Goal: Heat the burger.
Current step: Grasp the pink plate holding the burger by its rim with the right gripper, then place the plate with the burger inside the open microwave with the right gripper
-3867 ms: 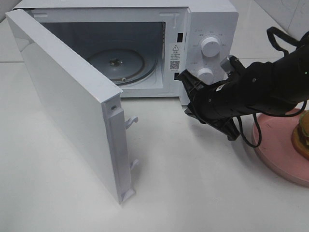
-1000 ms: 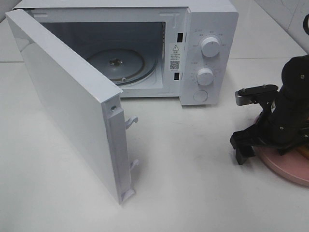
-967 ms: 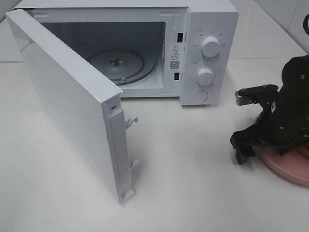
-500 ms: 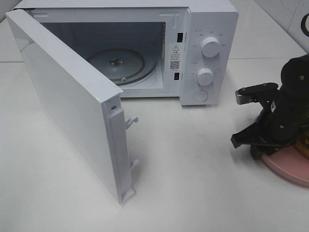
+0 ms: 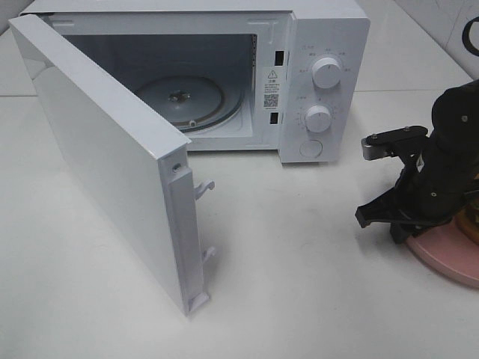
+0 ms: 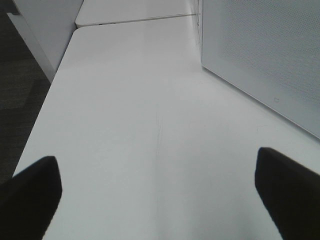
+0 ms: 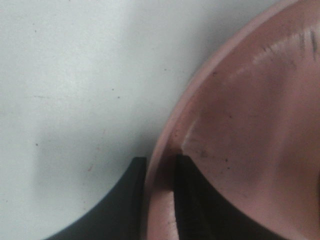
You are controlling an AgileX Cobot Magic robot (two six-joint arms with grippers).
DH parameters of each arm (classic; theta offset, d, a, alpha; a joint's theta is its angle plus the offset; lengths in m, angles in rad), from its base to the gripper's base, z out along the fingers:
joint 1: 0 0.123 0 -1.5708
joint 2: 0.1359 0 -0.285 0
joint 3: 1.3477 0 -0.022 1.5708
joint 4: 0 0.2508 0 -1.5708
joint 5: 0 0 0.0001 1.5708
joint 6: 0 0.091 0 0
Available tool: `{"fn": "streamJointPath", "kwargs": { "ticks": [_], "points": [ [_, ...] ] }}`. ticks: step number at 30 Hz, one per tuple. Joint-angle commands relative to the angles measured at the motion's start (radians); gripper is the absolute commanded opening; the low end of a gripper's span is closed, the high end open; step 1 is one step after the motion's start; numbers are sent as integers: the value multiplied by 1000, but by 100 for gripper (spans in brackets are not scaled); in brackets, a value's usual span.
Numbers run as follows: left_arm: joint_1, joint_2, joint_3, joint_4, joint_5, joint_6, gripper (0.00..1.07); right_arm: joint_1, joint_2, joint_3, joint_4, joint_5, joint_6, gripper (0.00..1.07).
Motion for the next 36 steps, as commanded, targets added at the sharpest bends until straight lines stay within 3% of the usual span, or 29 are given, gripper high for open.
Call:
{"fn": "streamJointPath", "kwargs": {
  "ticks": [1, 9, 18, 36],
  "points": [
    [-4, -15, 2, -2, -9, -1, 98, -6, 10, 13, -14, 54, 21, 0],
    [-4, -15, 2, -2, -9, -1, 98, 35, -4, 13, -111, 110, 110, 0],
    [-4, -15, 2, -2, -9, -1, 98, 112, -59, 18, -318, 206, 287, 0],
    [-4, -15, 2, -2, -9, -1, 98, 234, -119, 18, -426, 388, 339, 0]
  ]
}}
